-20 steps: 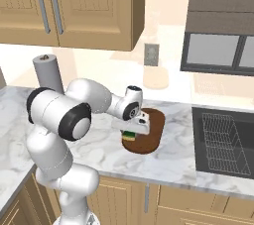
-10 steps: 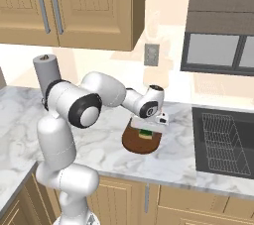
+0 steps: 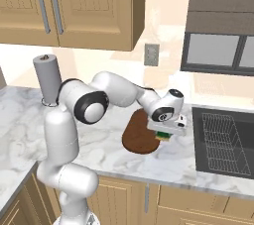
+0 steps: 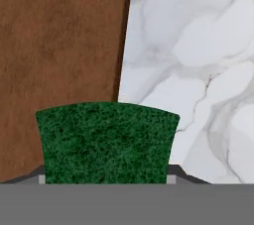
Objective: Pick up the sponge from the counter and clean the cutting board by briefly scrubbing or pressing down on the cutting board. Once finished, release the sponge.
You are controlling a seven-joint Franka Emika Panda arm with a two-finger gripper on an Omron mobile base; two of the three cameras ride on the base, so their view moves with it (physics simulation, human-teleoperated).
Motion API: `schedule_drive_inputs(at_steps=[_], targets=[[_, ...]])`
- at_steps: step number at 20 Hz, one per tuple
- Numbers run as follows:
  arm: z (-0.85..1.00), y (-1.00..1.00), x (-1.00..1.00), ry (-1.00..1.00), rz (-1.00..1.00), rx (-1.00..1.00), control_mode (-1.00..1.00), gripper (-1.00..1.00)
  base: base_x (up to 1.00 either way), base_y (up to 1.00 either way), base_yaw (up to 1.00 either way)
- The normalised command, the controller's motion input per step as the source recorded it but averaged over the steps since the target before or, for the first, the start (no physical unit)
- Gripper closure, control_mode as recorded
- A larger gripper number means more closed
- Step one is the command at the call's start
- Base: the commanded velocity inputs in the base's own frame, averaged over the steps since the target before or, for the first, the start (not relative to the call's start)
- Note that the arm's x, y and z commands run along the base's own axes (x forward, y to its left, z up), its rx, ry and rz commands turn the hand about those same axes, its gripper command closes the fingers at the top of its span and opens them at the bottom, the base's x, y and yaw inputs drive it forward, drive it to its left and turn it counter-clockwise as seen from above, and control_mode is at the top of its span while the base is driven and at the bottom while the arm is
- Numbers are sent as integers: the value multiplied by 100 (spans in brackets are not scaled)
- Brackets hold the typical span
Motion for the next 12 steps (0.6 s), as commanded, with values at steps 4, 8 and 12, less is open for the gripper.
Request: schedule_drive_inputs(at_steps=[4,8,12], targets=[[0,15,34,-1,-1,0,-100,100,0,0,0],[0,58,50,-2,0,0,-100,100,0,0,0],[0,66,53,0,0,0,-100,100,0,0,0]])
